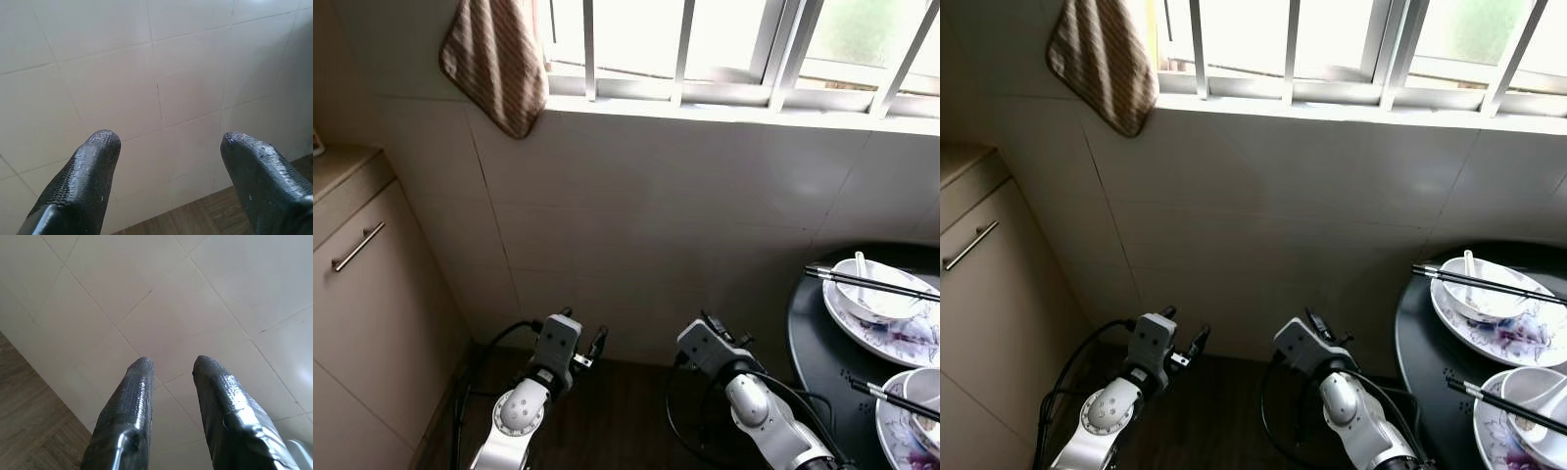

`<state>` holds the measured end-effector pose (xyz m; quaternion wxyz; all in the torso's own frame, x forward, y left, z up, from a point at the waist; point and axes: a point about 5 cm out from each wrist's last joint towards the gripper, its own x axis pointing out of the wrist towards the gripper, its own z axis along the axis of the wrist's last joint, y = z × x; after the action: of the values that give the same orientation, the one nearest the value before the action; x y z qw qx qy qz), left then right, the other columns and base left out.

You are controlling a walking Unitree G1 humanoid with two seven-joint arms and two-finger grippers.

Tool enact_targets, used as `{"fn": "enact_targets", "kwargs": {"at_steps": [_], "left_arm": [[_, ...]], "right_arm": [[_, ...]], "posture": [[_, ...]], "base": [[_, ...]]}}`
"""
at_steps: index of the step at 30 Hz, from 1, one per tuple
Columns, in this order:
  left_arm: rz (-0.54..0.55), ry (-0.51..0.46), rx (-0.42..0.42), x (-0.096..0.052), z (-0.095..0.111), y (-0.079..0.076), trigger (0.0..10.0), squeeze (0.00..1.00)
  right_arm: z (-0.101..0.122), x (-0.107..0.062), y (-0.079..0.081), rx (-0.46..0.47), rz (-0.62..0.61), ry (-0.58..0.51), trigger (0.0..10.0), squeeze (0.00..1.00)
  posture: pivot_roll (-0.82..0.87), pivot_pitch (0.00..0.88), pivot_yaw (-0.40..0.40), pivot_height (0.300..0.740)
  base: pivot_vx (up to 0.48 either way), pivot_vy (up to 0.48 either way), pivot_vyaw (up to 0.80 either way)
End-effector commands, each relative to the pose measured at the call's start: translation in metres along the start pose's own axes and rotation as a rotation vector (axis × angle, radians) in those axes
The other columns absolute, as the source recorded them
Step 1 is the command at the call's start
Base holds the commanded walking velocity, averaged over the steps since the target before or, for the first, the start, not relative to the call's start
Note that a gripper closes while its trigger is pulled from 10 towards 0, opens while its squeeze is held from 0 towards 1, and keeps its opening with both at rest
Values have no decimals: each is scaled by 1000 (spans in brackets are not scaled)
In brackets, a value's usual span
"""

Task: Kitchen organization

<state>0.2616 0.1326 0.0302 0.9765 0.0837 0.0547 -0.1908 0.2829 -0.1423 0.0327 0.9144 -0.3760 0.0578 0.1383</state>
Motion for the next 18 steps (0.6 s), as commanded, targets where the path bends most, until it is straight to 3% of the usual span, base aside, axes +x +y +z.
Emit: {"fn": "enact_targets", "kwargs": {"at_steps": [1,3,9,15,18], "left_arm": [[14,-8,-9,-1,1,4,10000,0],[9,-16,-2,0,2,4,10000,0],[10,-11,-7,0,1,3,10000,0],[6,-4,-1,0,0,3,10000,0],[2,-1,4,1,0,2,10000,0]], "right_arm": [[5,0,2,8,12,-32,10000,0],[5,0,1,6,10,-34,10000,0],[-1,2,-13,-156,-118,18,10000,0],[-9,2,-37,-155,-234,68,10000,0],[-9,2,-39,-201,-245,63,10000,0]], "posture": [[-35,0,-29,740],[-36,0,-30,740],[-33,0,-33,740],[-35,0,-33,740],[-41,0,-32,740]], "base": [[0,480,-800],[0,0,-400],[0,0,0],[0,0,0],[0,0,0]]}}
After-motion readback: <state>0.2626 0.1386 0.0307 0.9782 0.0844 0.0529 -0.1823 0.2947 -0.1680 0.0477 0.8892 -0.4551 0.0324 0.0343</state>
